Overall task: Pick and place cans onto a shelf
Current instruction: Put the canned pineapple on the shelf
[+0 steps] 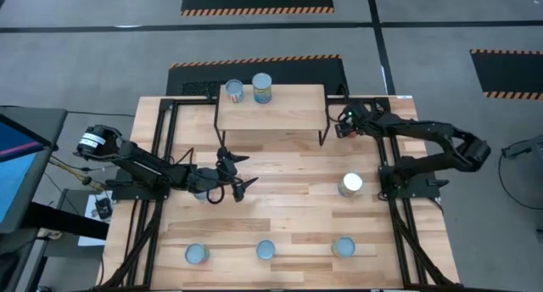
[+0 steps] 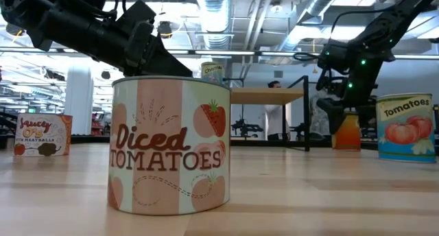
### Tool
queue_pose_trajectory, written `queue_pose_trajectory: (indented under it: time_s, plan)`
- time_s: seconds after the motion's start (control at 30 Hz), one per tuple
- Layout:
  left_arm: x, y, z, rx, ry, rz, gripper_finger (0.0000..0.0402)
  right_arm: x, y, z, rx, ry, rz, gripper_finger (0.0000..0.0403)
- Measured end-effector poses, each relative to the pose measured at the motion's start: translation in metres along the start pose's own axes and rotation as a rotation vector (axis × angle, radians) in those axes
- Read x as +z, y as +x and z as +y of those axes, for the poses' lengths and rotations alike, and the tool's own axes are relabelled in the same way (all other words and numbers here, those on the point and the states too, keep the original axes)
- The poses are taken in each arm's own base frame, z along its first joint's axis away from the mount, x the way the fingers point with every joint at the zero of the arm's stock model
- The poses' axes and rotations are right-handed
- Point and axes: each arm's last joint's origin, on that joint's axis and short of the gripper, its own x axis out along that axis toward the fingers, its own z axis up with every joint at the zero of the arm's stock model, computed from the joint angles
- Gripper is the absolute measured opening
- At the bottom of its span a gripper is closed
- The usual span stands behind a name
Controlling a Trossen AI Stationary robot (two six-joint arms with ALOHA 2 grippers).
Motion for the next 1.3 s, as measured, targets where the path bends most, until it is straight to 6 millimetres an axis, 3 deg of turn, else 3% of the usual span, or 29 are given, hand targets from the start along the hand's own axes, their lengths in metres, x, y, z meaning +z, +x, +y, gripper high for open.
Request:
queue_pose_trajectory:
  time_s: [0.17,0.47,0.77,0.97,1.1,1.3]
  plan:
    - [-0.002,0.0,0.0,0.003,0.006,0.02,0.0375,-0.004,-0.016,0.007,0.049,-0.091,-0.027,0.0317]
    - [-0.003,0.0,-0.003,-0.103,-0.055,0.04,0.0375,-0.036,-0.071,0.02,0.214,-0.249,-0.029,0.0325]
    - [0.002,0.0,-0.007,-0.216,-0.108,0.003,0.0375,-0.069,-0.127,0.041,0.641,-0.42,-0.113,0.0323]
    - [0.001,0.007,-0.014,-0.287,-0.106,-0.071,0.0375,-0.088,-0.156,0.074,0.882,-0.459,-0.238,0.0323]
    - [-0.008,0.014,-0.019,-0.326,-0.067,-0.082,0.0375,-0.105,-0.162,0.107,0.967,-0.54,-0.336,0.0323]
    - [-0.01,0.021,-0.026,-0.385,-0.041,-0.113,0.0375,-0.128,-0.142,0.149,0.953,-0.649,-0.406,0.0323]
